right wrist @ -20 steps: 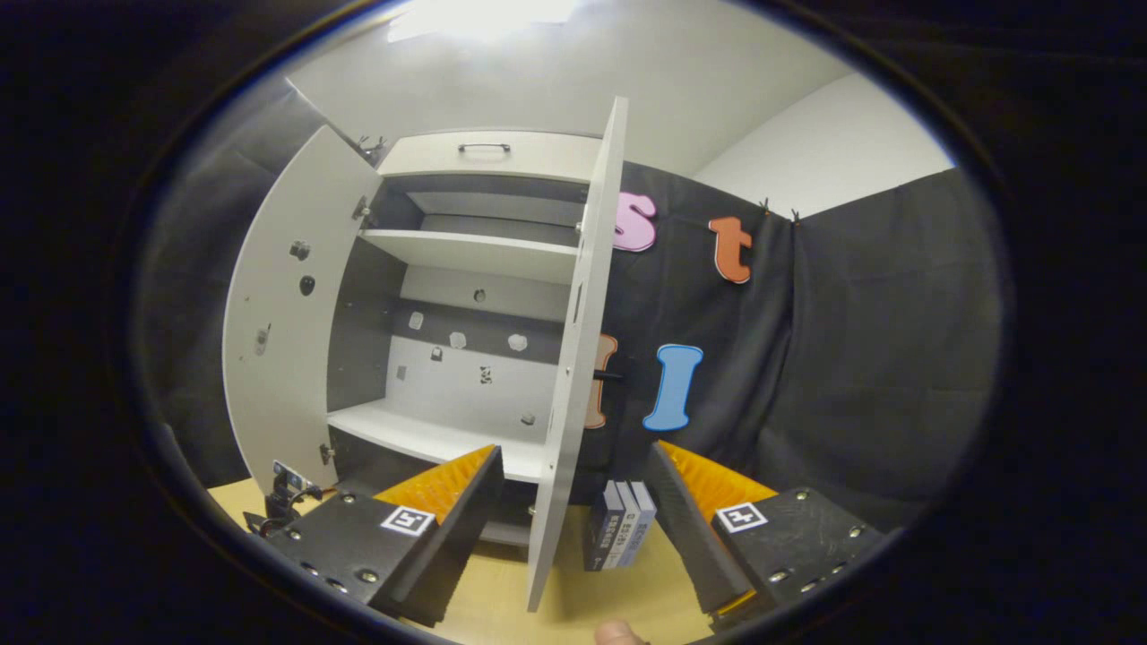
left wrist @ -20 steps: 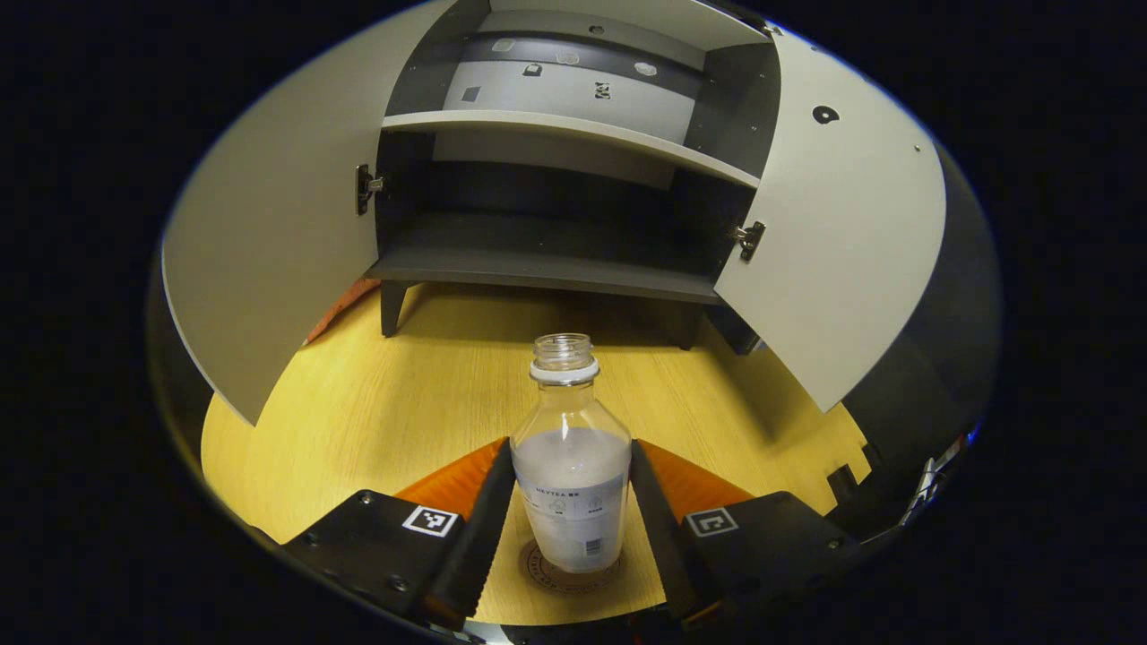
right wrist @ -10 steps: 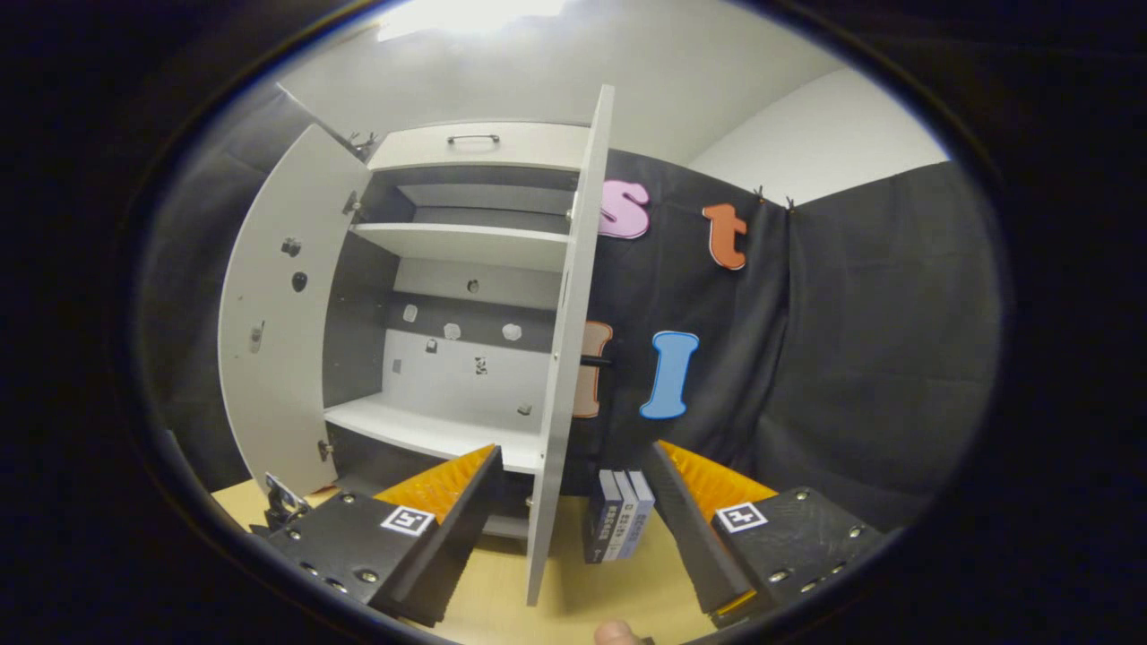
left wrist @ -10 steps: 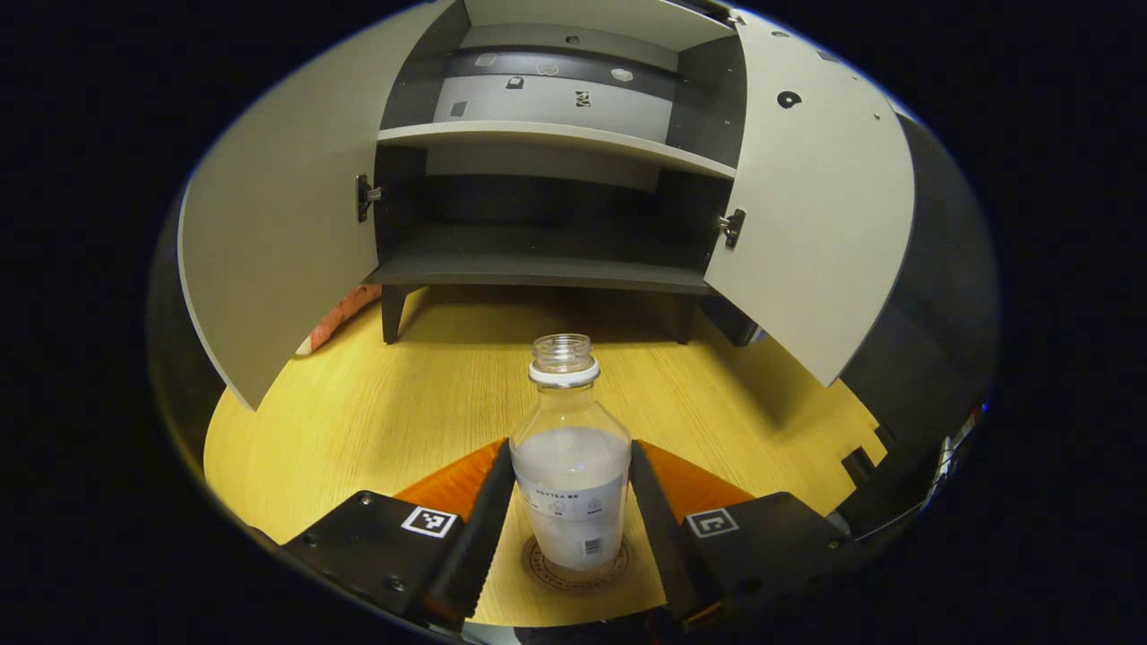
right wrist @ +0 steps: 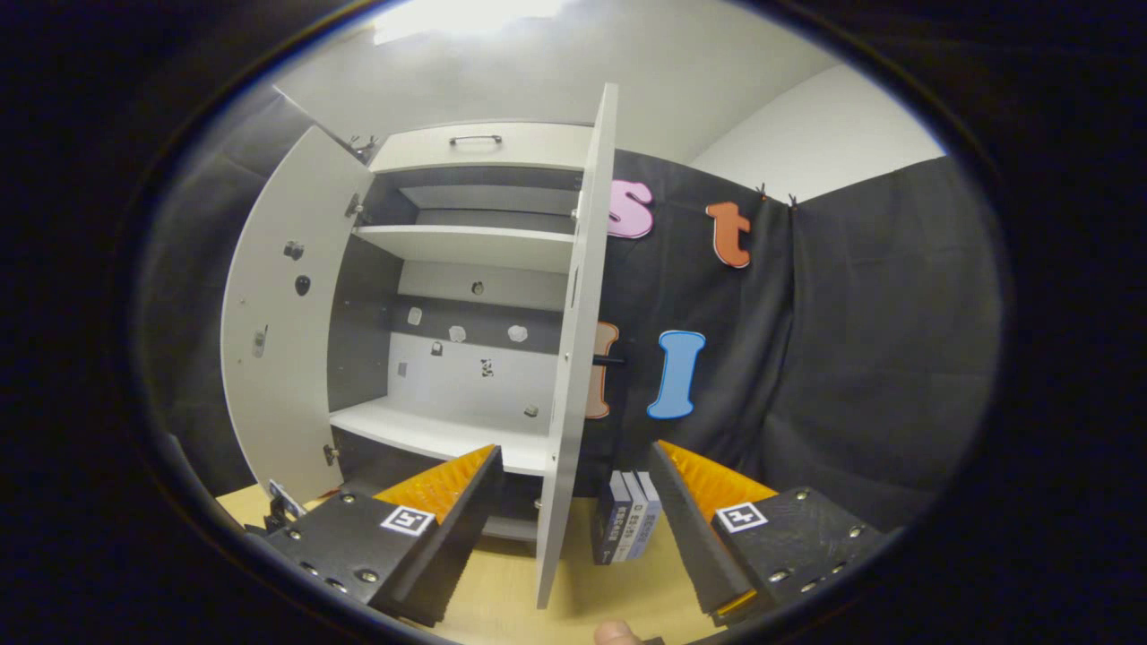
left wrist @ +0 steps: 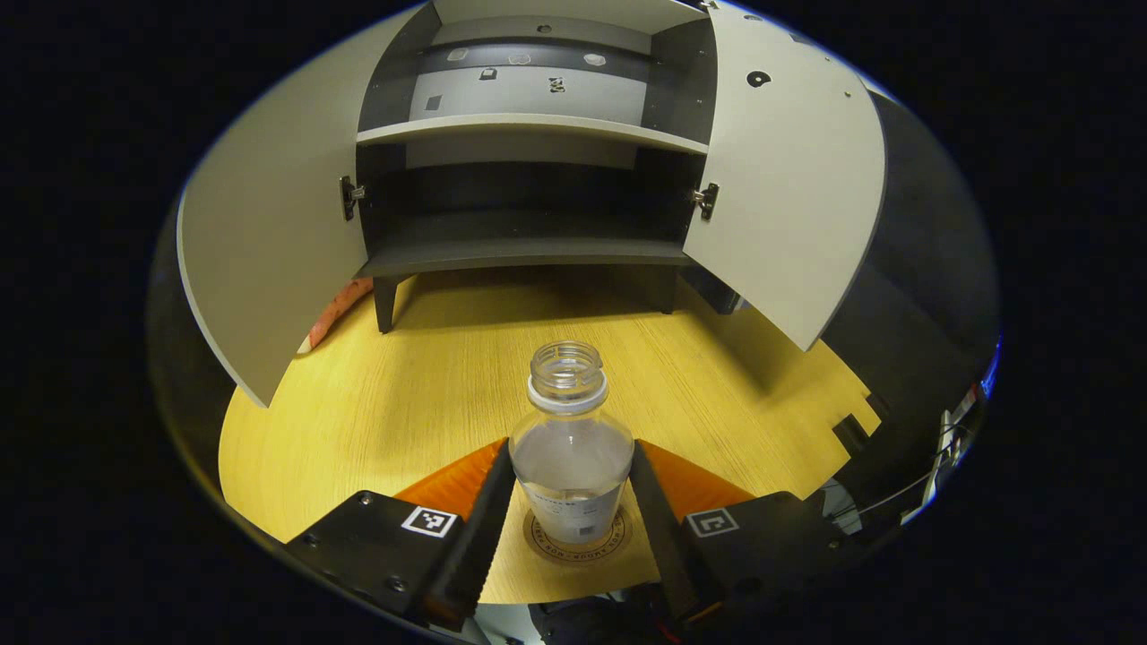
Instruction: Grasp the bottle in the cabinet with the left hand and place it on the coaster, then close the right door with the right hand and the left door with the left hand.
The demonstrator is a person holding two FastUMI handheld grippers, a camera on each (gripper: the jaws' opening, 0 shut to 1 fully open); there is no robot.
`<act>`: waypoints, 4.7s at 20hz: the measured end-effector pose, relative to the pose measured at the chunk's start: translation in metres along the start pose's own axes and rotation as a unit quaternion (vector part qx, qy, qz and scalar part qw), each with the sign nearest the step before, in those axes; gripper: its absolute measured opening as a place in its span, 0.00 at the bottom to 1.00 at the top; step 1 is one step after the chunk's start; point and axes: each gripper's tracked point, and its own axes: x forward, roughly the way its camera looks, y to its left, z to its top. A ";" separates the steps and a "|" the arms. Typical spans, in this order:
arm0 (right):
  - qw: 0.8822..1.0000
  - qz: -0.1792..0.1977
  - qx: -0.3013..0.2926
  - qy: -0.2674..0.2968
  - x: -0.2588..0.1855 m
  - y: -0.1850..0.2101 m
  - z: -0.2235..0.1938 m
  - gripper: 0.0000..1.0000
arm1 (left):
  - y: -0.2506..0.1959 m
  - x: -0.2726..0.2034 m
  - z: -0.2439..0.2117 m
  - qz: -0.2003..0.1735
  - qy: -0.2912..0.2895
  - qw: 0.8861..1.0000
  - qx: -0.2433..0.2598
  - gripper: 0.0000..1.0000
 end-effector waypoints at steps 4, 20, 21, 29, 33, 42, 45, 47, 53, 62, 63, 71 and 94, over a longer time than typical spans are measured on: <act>1.000 0.001 0.007 0.003 0.003 -0.001 -0.002 0.98 | -0.006 -0.008 -0.006 -0.006 0.014 1.000 -0.007 0.79; 0.999 -0.007 0.034 0.005 -0.006 -0.012 -0.007 0.98 | -0.007 -0.021 0.003 0.026 0.011 0.999 0.035 0.82; 0.999 -0.007 0.036 0.006 -0.006 -0.012 -0.008 0.99 | -0.008 -0.023 0.008 0.025 0.007 0.999 0.036 0.86; 0.999 -0.004 0.041 0.014 -0.008 -0.007 -0.014 0.99 | -0.008 -0.051 0.072 0.034 -0.059 0.997 0.025 0.83; 0.999 -0.009 0.039 0.017 -0.009 -0.009 -0.016 0.98 | -0.007 -0.075 0.142 0.044 -0.131 0.990 0.003 0.81; 0.999 -0.024 0.034 0.004 -0.003 -0.018 -0.009 0.99 | 0.015 -0.168 0.306 0.125 -0.329 0.936 0.031 1.00; 0.999 -0.045 0.019 -0.005 0.008 -0.031 -0.003 0.97 | 0.022 -0.188 0.316 0.133 -0.341 0.931 0.008 1.00; 0.998 -0.059 0.011 -0.010 0.016 -0.040 0.000 0.98 | 0.034 -0.200 0.315 0.153 -0.338 0.929 0.000 1.00; 0.996 -0.088 0.005 -0.030 0.045 -0.058 0.012 0.98 | 0.072 -0.234 0.303 0.210 -0.338 0.917 -0.005 1.00; 0.999 -0.029 0.038 -0.016 0.056 -0.030 0.009 0.96 | 0.089 -0.233 0.286 0.221 -0.321 0.920 -0.041 0.97; 0.999 -0.024 0.033 -0.017 0.056 -0.023 0.009 0.96 | 0.086 -0.230 0.288 0.217 -0.320 0.921 -0.043 0.97; 0.998 0.060 0.021 -0.022 0.066 0.049 0.016 0.96 | 0.083 -0.219 0.289 0.210 -0.316 0.924 -0.033 0.94; 0.986 0.143 -0.056 -0.066 0.126 0.141 0.027 0.93 | 0.148 -0.248 0.238 0.307 -0.294 0.899 -0.104 0.94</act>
